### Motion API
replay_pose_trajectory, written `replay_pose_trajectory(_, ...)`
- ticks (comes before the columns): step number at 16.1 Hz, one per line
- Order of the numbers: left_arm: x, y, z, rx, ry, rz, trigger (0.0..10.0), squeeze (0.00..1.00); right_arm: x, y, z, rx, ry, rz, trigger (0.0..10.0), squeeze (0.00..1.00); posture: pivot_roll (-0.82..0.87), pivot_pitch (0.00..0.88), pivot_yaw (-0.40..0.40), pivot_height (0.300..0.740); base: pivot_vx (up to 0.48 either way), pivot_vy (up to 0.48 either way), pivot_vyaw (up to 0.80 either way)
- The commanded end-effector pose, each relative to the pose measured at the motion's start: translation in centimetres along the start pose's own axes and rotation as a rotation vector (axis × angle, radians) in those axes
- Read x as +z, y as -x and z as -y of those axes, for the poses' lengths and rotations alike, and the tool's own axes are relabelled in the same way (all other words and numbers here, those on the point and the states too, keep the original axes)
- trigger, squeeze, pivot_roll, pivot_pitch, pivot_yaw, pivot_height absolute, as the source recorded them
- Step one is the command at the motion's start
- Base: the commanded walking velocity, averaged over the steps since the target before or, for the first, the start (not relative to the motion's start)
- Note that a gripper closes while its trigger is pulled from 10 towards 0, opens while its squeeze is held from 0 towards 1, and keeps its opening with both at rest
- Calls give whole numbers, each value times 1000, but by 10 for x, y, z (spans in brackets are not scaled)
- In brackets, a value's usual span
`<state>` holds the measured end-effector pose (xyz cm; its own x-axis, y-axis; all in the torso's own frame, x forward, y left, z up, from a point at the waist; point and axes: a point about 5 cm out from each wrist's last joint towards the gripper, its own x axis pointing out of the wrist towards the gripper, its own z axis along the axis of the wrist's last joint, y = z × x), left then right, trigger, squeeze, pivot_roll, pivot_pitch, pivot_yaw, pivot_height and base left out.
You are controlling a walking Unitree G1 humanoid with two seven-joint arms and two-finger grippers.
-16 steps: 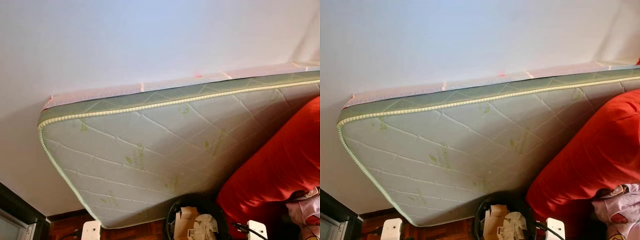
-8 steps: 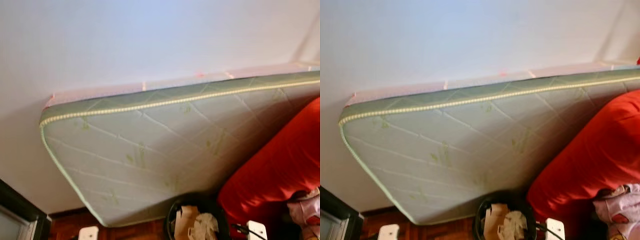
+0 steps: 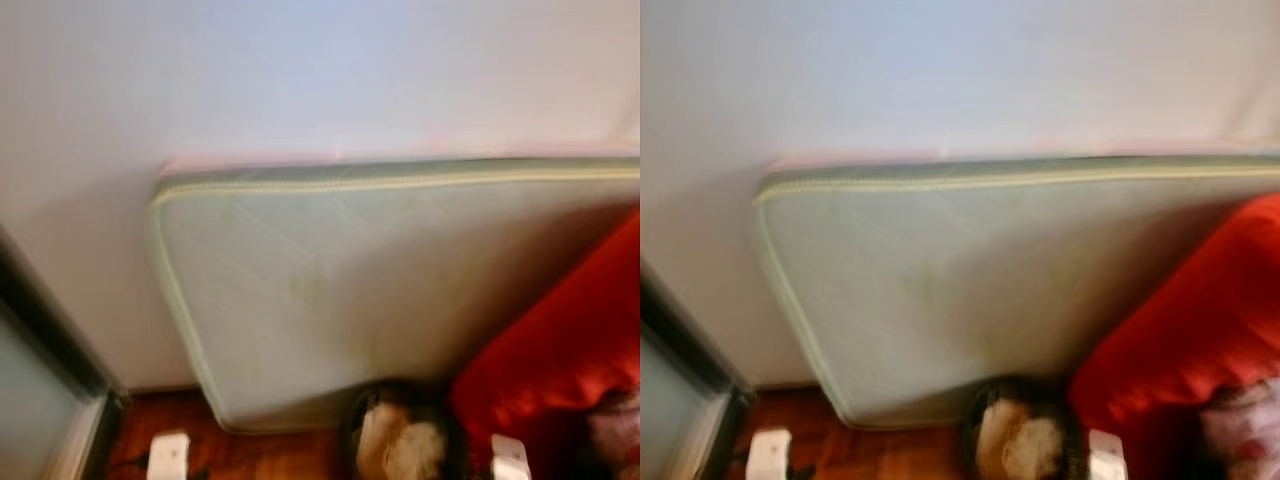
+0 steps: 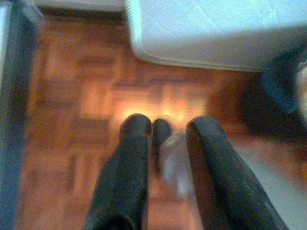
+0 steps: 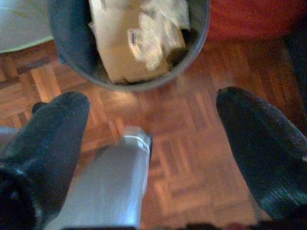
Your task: Clean up the room
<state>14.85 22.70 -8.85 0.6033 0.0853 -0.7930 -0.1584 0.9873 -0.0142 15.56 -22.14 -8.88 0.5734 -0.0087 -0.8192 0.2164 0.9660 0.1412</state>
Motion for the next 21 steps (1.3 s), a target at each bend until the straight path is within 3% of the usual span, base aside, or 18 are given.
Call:
replay_pose_trajectory(1,-3,0,3,-13,-5,-19,10000,0,-6,2,2,-3,2,-15,10000,0,39,0,-24,740,-262,0,0)
replay_pose_trajectory(9,10,-7,17,-14,-21,-19,10000,0,-5,1,0,1,-4,-12,10000,0,45,0,-23,740,-133,0,0)
replay_pose_trajectory(16,9,-6,16,-11,-26,-15,10000,0,-5,1,0,-3,-15,-11,10000,0,47,0,-25,740,0,0,0)
replay_pose_trajectory(21,8,-6,15,-15,-28,-24,10000,0,-6,1,0,-7,7,-28,10000,0,43,0,-24,740,0,0,-693)
